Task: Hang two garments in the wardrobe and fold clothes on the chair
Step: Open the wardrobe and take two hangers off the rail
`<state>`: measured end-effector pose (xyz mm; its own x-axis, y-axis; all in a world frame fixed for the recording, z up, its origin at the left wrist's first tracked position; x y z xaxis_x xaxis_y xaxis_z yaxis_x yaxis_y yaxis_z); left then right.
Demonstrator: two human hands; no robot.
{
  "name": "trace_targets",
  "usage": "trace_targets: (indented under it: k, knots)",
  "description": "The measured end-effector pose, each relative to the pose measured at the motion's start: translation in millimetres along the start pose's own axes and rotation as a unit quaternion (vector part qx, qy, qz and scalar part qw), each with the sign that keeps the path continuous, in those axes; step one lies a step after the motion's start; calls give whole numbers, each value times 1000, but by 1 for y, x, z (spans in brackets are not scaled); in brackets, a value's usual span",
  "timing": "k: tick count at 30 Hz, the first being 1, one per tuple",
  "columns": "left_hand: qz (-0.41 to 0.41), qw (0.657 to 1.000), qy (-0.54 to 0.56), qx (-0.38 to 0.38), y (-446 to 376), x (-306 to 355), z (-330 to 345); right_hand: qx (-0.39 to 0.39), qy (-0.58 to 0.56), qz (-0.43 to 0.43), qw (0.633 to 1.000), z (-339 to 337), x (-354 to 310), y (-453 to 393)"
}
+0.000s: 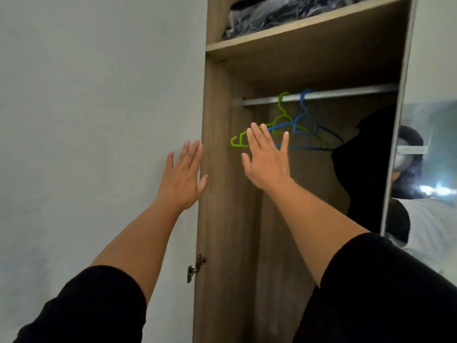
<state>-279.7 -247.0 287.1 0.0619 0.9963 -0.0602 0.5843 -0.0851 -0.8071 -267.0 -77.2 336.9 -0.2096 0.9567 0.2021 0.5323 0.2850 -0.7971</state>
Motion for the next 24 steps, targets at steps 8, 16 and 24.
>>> trace_targets:
  k: [8, 16, 24]
  knots:
    - [41, 997, 46, 44, -93, 50, 16, -4, 35, 44, 998, 28, 67, -37]
    - [77, 992, 98, 34, -163, 79, 58, -8, 22, 104, 994, 55, 106, -71]
    - [100, 972, 211, 8, -213, 98, 98, -28, -14, 161, 987, 85, 123, -98]
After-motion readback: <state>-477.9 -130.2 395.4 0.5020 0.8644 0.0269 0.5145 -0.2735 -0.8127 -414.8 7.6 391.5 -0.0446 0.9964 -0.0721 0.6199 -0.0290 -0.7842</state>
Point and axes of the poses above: each hand's wrist, its own y-axis away from the middle knuckle, its own z-axis out of the palm, x = y × z, the point moved 8 cm from there along -y, towards the middle knuckle, and after that the axes turned 5 degrees about -z, right-handed, at the moved point
